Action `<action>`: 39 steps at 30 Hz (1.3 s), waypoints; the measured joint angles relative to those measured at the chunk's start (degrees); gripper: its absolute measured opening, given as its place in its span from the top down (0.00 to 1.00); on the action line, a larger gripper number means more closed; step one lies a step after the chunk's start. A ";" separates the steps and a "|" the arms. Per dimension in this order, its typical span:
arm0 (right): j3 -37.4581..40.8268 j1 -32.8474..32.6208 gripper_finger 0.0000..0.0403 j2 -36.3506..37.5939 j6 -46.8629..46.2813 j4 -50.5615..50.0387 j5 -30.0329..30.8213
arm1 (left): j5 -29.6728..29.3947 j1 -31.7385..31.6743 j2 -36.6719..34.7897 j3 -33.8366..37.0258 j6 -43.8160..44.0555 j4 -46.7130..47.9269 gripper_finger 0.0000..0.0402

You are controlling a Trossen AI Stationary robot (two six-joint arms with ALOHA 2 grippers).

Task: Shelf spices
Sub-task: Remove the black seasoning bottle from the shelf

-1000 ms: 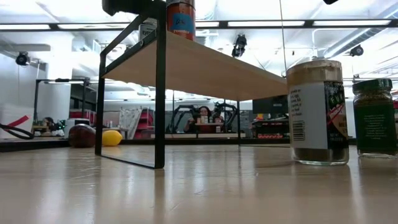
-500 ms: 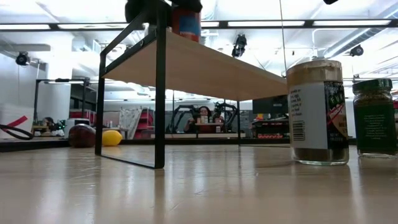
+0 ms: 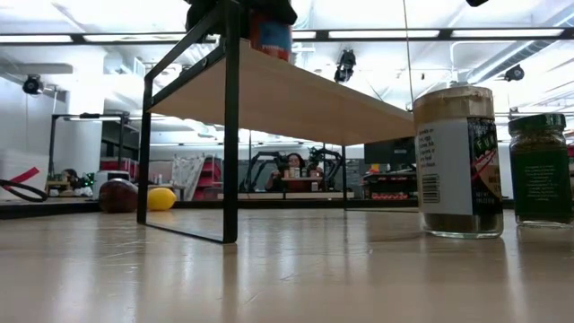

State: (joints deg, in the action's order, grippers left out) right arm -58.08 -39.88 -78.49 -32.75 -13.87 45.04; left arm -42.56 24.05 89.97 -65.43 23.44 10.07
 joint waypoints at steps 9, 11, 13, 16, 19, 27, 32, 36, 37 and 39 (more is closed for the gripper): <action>0.01 0.00 0.45 -0.05 -0.15 -0.44 0.00 | 1.68 1.48 0.00 -0.20 1.49 -0.21 0.58; 0.00 0.00 0.45 -0.05 -0.17 -0.48 0.00 | 1.80 2.20 0.00 -0.69 1.46 0.03 0.57; 0.00 0.00 0.45 -0.05 -0.17 -0.80 -0.04 | 1.82 3.15 0.00 -1.95 1.11 -0.01 0.57; 0.01 -0.16 0.44 0.01 -0.20 -1.28 -0.07 | 4.11 5.14 0.00 -4.38 0.82 -0.22 0.57; -0.87 -0.39 0.43 0.06 -0.39 -3.62 -0.06 | 7.69 7.39 0.01 -6.35 0.64 -1.61 0.58; -4.33 -0.52 0.47 0.19 -1.77 -8.96 0.21 | 10.06 13.49 6.43 -10.35 -0.49 -7.95 0.57; -7.46 -2.01 0.47 0.71 -1.78 -14.40 3.31 | 9.95 14.29 14.55 -15.75 -0.52 -8.09 0.57; -8.93 -4.15 0.45 1.98 -2.92 -18.16 7.22 | 9.93 13.98 20.62 -20.54 -1.72 -5.42 0.57; -8.96 -4.73 0.45 2.34 -3.32 -18.53 8.03 | 9.91 13.75 21.83 -21.63 -1.97 -5.05 0.57; -8.81 -5.95 0.44 2.79 -3.77 -19.04 9.44 | 9.89 13.29 24.29 -23.45 -1.95 -5.07 0.57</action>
State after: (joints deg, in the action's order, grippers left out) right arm -66.89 -45.83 -75.70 -36.52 -32.91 54.48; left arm -32.67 37.34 114.27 -88.88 21.50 4.99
